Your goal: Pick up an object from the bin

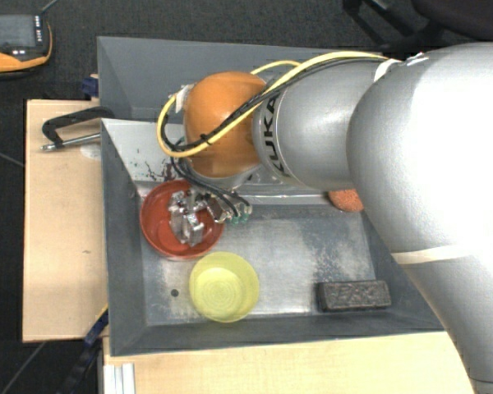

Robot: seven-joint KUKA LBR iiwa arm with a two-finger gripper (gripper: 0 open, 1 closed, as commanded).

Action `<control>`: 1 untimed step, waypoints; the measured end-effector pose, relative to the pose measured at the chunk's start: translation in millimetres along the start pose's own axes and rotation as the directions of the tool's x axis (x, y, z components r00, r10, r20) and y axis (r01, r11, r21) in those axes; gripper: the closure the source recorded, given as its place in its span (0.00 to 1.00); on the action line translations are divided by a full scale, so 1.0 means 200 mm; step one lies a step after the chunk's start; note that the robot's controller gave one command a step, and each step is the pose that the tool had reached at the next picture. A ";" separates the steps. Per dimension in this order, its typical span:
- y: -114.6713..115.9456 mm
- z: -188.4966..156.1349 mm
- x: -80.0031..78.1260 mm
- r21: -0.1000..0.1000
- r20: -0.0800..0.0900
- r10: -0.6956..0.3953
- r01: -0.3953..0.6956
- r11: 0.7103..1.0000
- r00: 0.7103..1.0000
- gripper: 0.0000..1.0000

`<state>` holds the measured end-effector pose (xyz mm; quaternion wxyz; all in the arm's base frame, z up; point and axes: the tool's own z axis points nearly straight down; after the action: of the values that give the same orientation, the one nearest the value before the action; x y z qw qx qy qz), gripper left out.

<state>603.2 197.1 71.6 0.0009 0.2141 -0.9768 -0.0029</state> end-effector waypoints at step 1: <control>-0.24 -0.34 0.14 0.004 0.011 -0.067 0.067 0.998 0.998 1.00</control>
Offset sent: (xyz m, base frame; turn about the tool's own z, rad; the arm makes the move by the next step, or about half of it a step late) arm -0.0090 -0.0526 0.0621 -0.0723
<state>597.6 142.3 139.5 -0.0052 0.2467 -0.9691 -0.0023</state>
